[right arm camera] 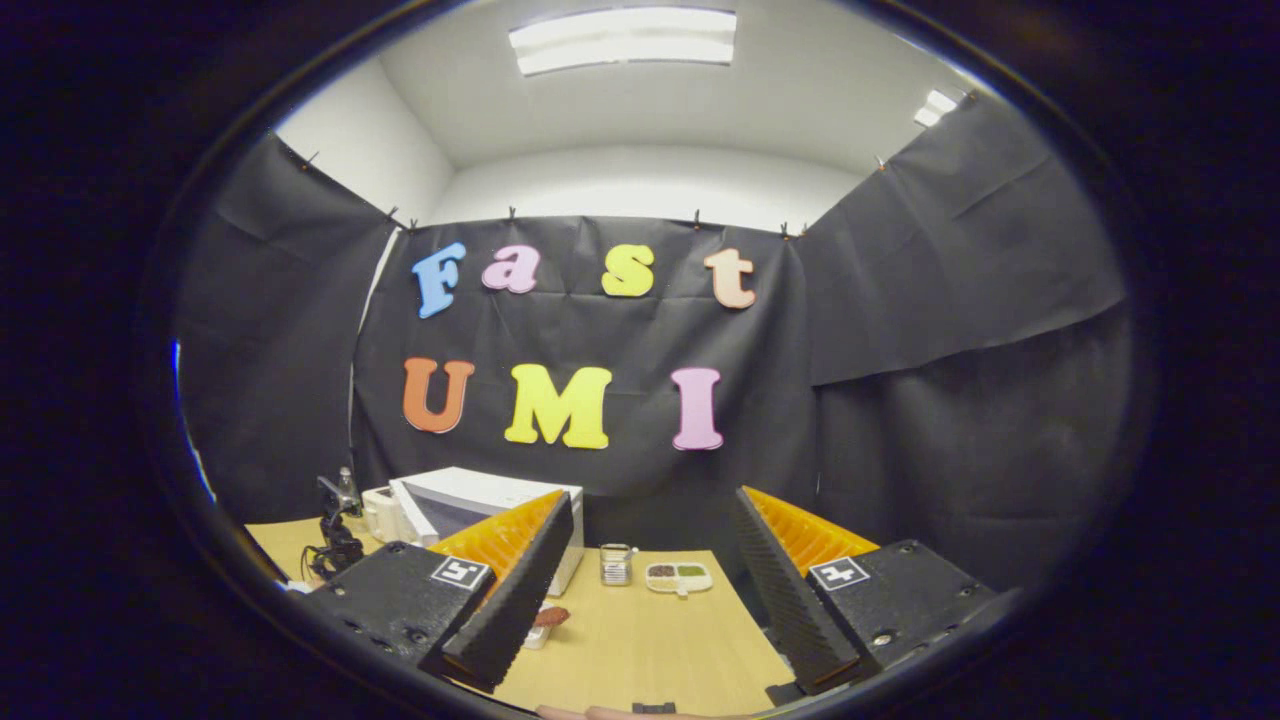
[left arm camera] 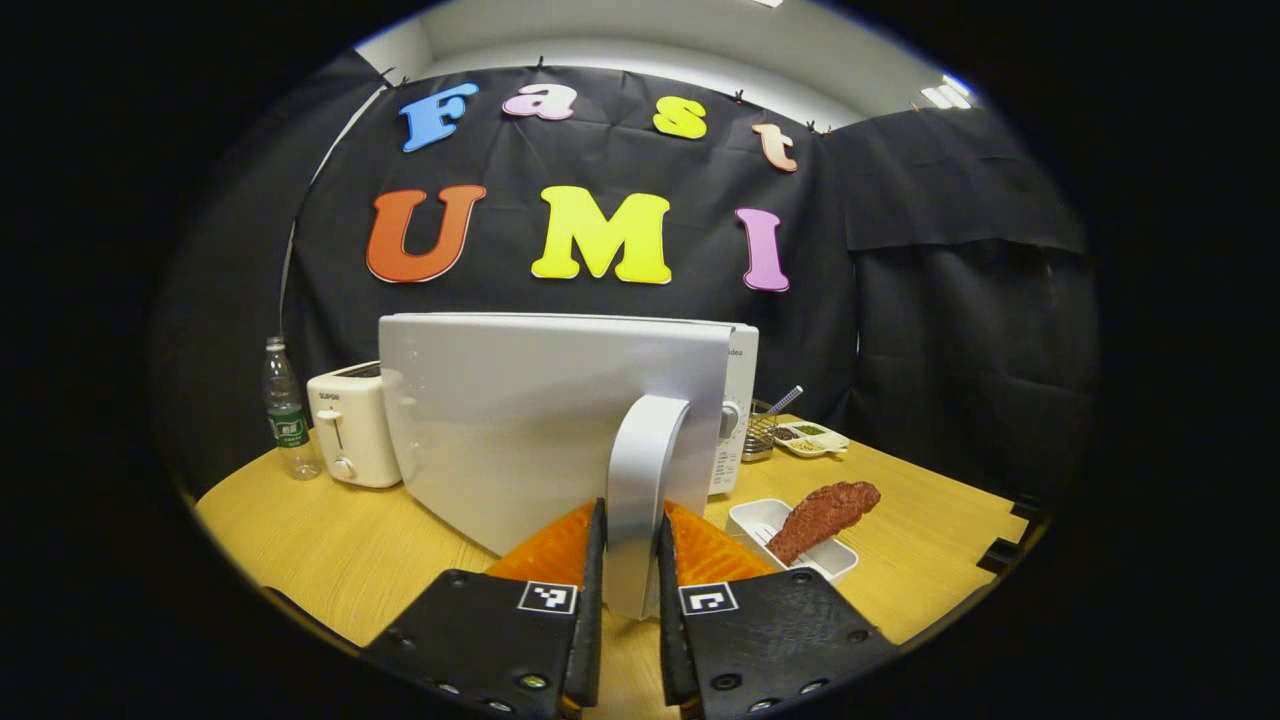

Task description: Open the microwave oven with the left hand, put the food in, and close the microwave oven.

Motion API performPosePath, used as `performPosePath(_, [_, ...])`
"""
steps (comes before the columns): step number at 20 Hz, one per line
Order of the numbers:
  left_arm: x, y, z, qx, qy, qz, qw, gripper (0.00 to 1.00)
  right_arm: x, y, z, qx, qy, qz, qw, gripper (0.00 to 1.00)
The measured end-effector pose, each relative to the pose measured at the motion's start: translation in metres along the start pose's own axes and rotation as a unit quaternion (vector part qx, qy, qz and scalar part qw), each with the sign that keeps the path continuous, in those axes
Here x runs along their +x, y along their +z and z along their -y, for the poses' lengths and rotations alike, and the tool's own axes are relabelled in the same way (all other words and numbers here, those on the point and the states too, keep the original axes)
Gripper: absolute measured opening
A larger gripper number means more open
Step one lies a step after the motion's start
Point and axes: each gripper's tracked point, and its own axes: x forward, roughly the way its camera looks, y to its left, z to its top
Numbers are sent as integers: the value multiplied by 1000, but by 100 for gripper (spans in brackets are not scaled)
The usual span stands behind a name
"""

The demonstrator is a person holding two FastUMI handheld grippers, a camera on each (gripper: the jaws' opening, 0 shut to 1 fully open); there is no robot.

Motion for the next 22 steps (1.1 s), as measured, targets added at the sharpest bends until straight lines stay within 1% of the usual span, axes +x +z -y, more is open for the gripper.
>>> performPosePath(1, [-16,3,-7,-7,-2,3,1000,28,-1,-1,-6,-1,5,0,1000,100])
performPosePath(2, [-32,3,-15,-11,-4,3,1000,41,-1,-3,-11,-1,9,-1,1000,95])
performPosePath(3, [-49,6,-27,-12,5,12,1000,69,-2,-4,-17,-2,14,-2,1000,100])
performPosePath(4, [-67,7,-46,-14,30,16,999,81,-1,-6,-22,-4,18,-3,1000,100])
performPosePath(5, [-82,9,-62,-16,52,14,998,96,0,-8,-28,-6,21,-4,1000,100])
performPosePath(6, [-95,7,-74,-19,68,9,997,94,0,-11,-34,-7,26,-5,1000,100])
performPosePath(7, [-111,6,-83,-22,81,5,996,81,2,-13,-41,-7,31,-7,999,100])
performPosePath(8, [-128,7,-88,-23,90,2,996,93,4,-17,-49,-9,37,-10,999,100])
performPosePath(10, [-157,15,-97,-16,104,8,994,94,11,-26,-63,-14,46,-20,999,100])
performPosePath(12, [-184,33,-103,-8,113,35,993,93,19,-36,-76,-18,52,-32,998,100])
performPosePath(14, [-204,47,-106,-14,120,55,991,93,27,-43,-86,-19,55,-46,997,100])
performPosePath(16, [-218,56,-108,-19,119,64,991,93,36,-49,-96,-22,55,-56,997,100])
performPosePath(18, [-229,55,-115,-18,127,53,990,93,46,-56,-104,-26,59,-64,996,100])
performPosePath(20, [-240,55,-125,-3,154,39,987,93,58,-69,-111,-26,60,-80,995,100])
performPosePath(21, [-244,58,-127,3,161,39,986,93,65,-78,-112,-21,60,-95,993,95])
performPosePath(22, [-248,64,-124,6,164,44,986,93,73,-87,-114,-13,60,-110,992,100])
